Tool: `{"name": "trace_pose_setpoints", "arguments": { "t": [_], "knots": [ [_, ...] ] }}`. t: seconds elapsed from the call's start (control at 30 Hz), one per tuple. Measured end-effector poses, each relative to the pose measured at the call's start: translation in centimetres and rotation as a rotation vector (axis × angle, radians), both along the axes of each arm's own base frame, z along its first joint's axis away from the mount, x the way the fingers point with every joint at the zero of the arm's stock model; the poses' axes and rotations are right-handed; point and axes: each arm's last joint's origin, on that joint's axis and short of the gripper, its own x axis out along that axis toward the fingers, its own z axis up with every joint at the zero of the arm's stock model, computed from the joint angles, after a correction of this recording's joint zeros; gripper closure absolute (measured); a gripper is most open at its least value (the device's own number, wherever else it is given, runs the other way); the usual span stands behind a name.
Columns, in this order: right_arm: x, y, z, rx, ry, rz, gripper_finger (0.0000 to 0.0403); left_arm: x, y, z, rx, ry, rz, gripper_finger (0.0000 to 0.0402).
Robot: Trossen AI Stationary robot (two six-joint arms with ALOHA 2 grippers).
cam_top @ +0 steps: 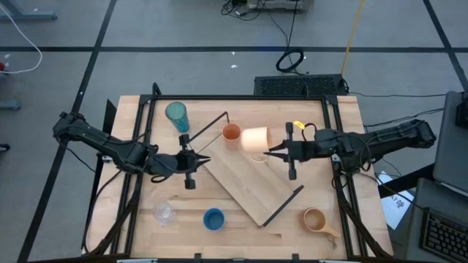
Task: Stack small to large cups/mugs on shelf
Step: Put the yellow mug on the shelf
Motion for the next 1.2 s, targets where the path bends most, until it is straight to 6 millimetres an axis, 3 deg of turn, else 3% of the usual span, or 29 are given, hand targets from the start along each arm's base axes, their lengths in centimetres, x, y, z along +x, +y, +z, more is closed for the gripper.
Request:
{"name": "trace_pose_setpoints", "arguments": {
  "t": [0.4, 0.87, 1.2],
  "knots": [
    [-0.67, -0.09, -0.39, -0.043, -0.045, 0.007, 0.0402, 0.03, 0.0, 0.06, 0.0, -0.006, -0.001, 0.0371],
    [-0.66, -0.09, -0.48, -0.514, -0.047, 0.054, 0.0402, 0.03, -0.01, 0.05, 0.0, -0.005, -0.003, 0.0371],
    [-0.66, -0.09, -0.42, -0.718, -0.056, 0.072, 0.0402, 0.03, -0.01, 0.04, -0.002, -0.004, -0.005, 0.0371]
  ]
}}
